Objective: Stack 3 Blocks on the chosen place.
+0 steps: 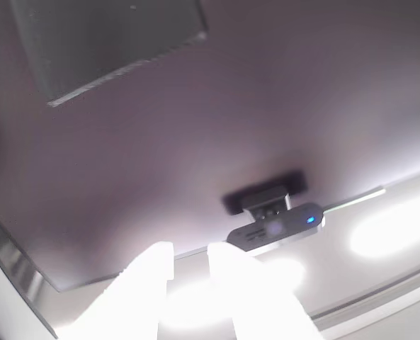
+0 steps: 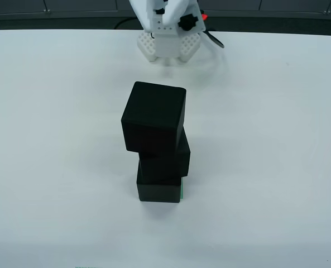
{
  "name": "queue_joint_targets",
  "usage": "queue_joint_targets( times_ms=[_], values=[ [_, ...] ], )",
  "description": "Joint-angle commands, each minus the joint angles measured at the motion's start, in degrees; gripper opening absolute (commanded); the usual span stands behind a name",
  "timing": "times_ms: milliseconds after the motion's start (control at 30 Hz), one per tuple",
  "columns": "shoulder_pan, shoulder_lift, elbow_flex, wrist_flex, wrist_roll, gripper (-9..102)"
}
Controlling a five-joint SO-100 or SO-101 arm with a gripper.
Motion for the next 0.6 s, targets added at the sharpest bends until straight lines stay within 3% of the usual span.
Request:
queue_joint_targets(
  times_ms=[0, 233, 333, 567],
  values=[
    [-0.44, 2.46, -4.13, 5.80, 17.05, 0],
    [0.79, 7.29, -0.97, 11.16, 52.03, 0],
    [-0.35, 9.23, 3.52, 12.57, 61.52, 0],
    [-2.72, 13.71, 14.68, 15.12, 65.48, 0]
  ],
)
